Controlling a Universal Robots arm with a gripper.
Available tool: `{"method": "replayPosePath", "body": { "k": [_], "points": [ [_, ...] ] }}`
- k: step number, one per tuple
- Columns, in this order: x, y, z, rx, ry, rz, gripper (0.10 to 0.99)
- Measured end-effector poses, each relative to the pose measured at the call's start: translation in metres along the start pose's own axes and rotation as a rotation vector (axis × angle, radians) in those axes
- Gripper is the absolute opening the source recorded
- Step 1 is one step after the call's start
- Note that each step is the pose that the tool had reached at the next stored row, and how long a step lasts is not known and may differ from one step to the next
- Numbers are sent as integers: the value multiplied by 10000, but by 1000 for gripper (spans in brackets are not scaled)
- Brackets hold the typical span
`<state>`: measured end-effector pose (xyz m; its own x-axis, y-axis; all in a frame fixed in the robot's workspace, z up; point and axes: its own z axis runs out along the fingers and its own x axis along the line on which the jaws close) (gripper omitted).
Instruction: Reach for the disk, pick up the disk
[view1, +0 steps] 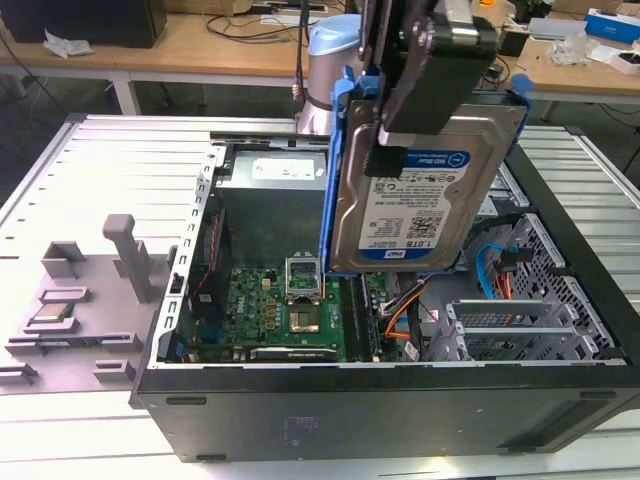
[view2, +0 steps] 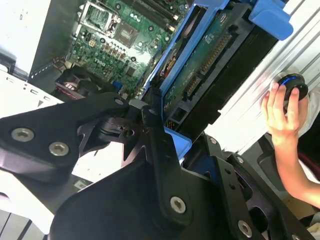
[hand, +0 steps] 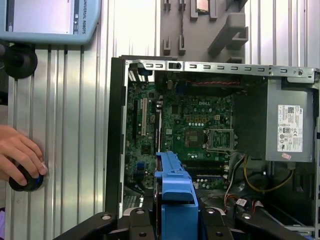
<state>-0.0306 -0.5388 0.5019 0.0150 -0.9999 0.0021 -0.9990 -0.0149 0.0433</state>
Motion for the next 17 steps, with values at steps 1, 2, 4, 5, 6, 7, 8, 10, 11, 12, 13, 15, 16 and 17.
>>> {"method": "replayPosePath", "body": {
  "k": [1, 2, 4, 5, 6, 7, 8, 10, 11, 12, 13, 15, 16, 17],
  "points": [
    [0, -36, -2, 0, 0, 0, 369],
    [1, -57, -2, 0, 0, 1, 369],
    [1, -100, -4, -1, 0, 1, 369],
    [2, -119, -5, 0, 0, 0, 369],
    [2, -142, -6, 0, 0, 0, 369],
    [2, -160, -7, 0, 0, 0, 369],
    [3, -183, -8, 0, 0, 0, 369],
    [3, -221, -9, 0, 0, 0, 369],
    [3, -241, -10, 0, 0, 0, 369],
    [4, -277, -12, 0, 0, 1, 369],
    [4, -327, -14, 0, 0, 0, 369],
    [6, -400, -17, 0, 0, 1, 369],
    [6, -416, -18, 0, 0, 1, 369],
    [6, -436, -19, 0, 1, 1, 369]
  ]
}}
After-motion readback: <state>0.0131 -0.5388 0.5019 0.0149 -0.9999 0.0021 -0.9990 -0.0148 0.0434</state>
